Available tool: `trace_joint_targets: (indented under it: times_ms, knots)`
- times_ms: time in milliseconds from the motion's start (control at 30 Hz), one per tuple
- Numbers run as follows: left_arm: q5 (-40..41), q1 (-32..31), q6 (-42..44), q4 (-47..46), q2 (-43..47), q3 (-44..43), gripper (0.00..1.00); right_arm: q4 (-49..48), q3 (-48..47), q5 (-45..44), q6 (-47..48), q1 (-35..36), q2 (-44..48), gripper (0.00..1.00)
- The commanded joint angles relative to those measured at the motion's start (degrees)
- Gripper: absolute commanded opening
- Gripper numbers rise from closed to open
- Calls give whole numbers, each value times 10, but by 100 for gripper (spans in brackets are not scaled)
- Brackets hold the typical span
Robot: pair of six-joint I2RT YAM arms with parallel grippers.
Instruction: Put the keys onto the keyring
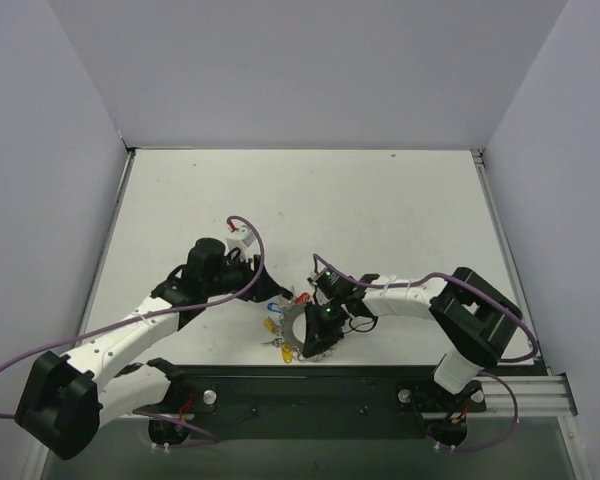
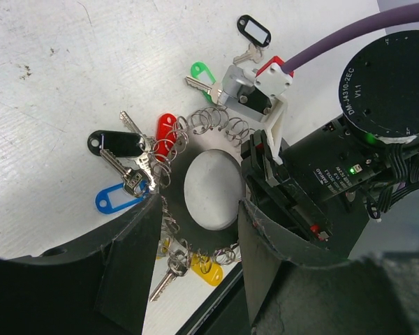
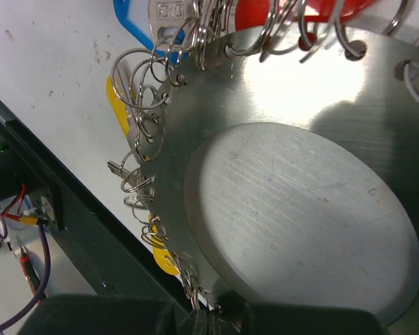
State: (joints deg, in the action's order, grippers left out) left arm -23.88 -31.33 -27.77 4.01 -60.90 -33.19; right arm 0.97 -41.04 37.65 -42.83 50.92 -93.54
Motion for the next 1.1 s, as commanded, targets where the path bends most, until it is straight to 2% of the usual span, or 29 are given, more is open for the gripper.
trace_joint_targets:
  times_ms: [0, 333, 633, 767, 900, 1033, 1067]
  knots:
    - [3, 2, 11, -1, 20, -11, 57, 24, -20, -20, 38, -16, 18, 0]
    - [-20, 2, 22, 3, 34, -30, 57, 149, -119, -54, 219, -46, 66, 0]
    - [-107, -7, 25, -64, 64, -31, 57, 211, -185, -52, 364, -48, 120, 0]
    - [-138, -24, 33, -69, 63, -40, 57, 224, -201, -49, 380, -52, 129, 0]
    - [-113, -50, 59, -20, 55, -63, 57, 229, -196, -55, 360, -52, 119, 0]
    - [-65, -83, 81, 37, 30, -75, 55, 224, -173, -72, 327, -57, 115, 15]
    - [-17, -107, 84, 51, 26, -85, 54, 219, -168, -74, 324, -57, 116, 18]
